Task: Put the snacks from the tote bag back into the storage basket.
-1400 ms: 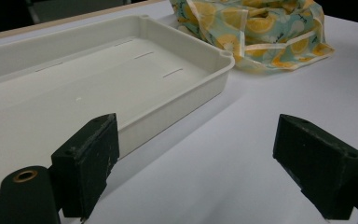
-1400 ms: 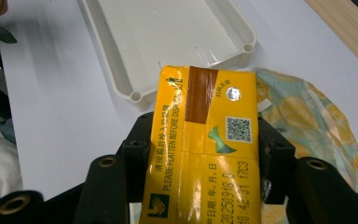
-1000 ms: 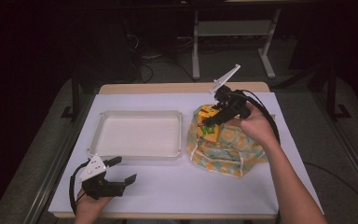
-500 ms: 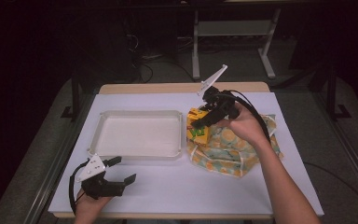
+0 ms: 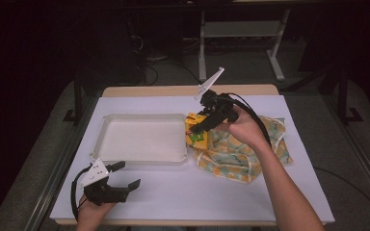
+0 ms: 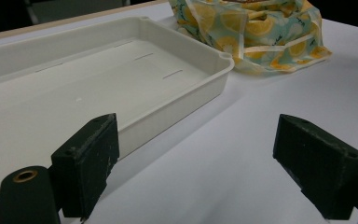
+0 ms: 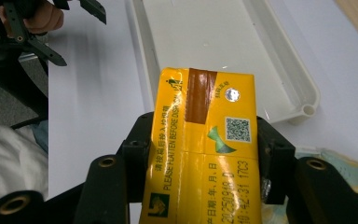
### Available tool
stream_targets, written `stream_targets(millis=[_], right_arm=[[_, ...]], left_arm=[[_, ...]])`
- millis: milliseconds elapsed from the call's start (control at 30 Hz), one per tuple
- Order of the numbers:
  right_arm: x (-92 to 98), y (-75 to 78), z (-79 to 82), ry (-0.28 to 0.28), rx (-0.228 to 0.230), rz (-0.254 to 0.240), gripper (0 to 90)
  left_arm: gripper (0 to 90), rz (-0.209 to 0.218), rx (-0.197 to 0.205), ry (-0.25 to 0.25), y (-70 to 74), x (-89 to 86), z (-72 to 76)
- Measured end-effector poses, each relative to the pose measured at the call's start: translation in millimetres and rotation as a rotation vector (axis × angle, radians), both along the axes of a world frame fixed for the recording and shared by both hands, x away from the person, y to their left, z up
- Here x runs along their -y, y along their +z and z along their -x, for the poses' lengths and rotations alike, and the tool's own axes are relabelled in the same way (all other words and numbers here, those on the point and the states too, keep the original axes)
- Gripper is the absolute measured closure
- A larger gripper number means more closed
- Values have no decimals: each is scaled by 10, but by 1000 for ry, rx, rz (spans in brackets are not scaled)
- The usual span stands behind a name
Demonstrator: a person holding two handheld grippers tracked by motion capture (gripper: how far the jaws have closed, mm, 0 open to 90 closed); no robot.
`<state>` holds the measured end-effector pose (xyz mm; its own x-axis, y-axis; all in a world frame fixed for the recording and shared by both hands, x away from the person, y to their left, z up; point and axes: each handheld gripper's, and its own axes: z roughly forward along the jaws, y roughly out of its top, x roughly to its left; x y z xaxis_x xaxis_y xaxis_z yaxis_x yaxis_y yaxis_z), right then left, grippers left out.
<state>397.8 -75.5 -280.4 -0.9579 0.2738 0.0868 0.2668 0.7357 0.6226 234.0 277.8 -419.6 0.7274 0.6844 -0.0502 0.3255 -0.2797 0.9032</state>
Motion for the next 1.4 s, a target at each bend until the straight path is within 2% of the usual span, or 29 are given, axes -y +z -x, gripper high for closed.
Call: stream_targets(millis=[1400], right_arm=[[-488,-75,-93,97,1,13,492]], left_arm=[[141,5,2,-2,0,-12,-5]])
